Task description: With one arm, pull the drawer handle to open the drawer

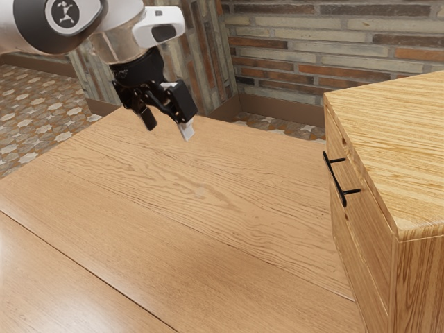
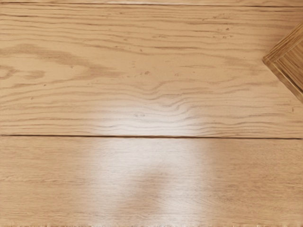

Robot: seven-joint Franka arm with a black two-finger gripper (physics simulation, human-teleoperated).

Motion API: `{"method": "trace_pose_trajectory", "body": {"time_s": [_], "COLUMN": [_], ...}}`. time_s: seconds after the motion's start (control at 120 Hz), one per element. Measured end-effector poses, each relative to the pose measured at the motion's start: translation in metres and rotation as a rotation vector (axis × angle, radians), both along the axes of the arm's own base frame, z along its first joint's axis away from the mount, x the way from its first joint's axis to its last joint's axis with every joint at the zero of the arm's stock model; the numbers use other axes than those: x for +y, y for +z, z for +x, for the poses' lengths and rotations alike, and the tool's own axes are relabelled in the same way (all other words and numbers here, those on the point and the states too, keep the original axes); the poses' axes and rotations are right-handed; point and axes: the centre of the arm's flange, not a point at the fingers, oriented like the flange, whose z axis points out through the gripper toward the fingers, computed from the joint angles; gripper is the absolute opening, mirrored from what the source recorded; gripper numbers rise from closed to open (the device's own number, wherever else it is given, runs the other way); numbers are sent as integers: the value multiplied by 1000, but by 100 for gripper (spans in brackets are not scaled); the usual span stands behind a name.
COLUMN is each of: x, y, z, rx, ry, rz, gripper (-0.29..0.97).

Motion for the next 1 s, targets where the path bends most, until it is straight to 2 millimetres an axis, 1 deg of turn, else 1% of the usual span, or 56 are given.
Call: {"method": "trace_pose_trajectory", "body": {"time_s": [0.208,0.225,0.242,0.275,0.292,0.325,0.35,0.383,0.45,0.508,0.575,0.708,0.758,0.808,0.892,0.933,1.0], "x": [20,22,24,27,29,34,38,41,38,27,11,-30,-46,-63,-93,-112,-146], "y": [-1,5,14,45,56,70,75,77,69,67,65,60,56,42,0,-9,-15], "z": [-3,-5,-9,-24,-30,-38,-41,-42,-35,-32,-30,-28,-24,-21,-18,-20,-26], "rx": [17,7,-12,-70,-93,-119,-127,-127,-108,-98,-89,-71,-63,-40,-18,-33,-63], "ry": [39,41,44,47,52,70,92,129,206,263,314,379,393,405,421,417,397], "rz": [-10,-14,-17,-20,-23,-28,-30,-34,-47,-63,-80,-111,-123,-133,-167,-188,-223], "gripper": [66,66,66,66,66,66,66,66,66,66,66,66,66,66,66,66,66]}}
